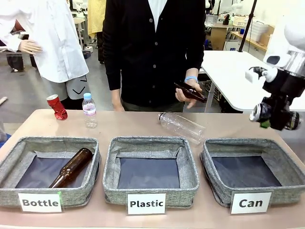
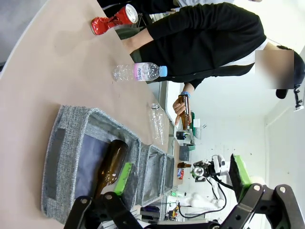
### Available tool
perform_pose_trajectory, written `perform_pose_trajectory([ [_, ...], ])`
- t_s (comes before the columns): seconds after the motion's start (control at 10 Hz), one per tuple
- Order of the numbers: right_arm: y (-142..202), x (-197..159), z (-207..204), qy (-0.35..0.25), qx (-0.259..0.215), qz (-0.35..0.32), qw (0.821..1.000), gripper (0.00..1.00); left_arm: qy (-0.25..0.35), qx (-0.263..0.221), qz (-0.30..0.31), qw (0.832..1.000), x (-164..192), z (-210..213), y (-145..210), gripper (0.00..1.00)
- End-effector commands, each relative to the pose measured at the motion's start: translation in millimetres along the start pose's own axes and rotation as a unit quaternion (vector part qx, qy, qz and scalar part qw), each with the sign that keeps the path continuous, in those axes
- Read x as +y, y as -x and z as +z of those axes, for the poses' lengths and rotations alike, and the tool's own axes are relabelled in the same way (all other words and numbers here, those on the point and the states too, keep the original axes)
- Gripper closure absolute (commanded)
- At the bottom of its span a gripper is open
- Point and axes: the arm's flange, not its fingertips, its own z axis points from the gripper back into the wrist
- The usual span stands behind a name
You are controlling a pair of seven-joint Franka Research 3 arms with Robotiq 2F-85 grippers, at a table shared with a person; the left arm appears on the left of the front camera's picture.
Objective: Sort the can waste into the basket.
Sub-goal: Pick up the can waste from the table and place it in the right Fabric basket.
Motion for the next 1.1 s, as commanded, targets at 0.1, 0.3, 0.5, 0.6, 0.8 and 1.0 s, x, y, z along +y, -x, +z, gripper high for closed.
perform_pose_trajectory([
  [0.1, 18, 48, -17, -0.028, -0.015, 0.095, 0.995, 1.0, 0.004, 0.005, -0.007, 1.0, 0, 2, 3, 0.0],
  [0.3, 28, 55, -32, 0.014, -0.024, 0.092, 0.995, 1.0, 0.004, 0.005, -0.007, 1.0, 0, 2, 3, 0.0],
  [0.5, 34, 61, -37, 0.037, -0.032, 0.095, 0.994, 1.0, 0.004, 0.005, -0.007, 1.0, 0, 2, 3, 0.0],
  [0.6, 34, 61, -37, 0.04, -0.037, 0.097, 0.994, 0.79, 0.004, 0.005, -0.007, 1.0, 0, 2, 3, 0.0],
  [0.8, 33, 57, -39, 0.055, -0.039, 0.094, 0.993, 0.24, 0.004, 0.005, -0.007, 1.0, 0, 2, 3, 0.0],
  [1.0, 36, 56, -40, 0.057, -0.043, 0.084, 0.994, 0.0, 0.004, 0.005, -0.007, 1.0, 0, 2, 3, 0.0],
])
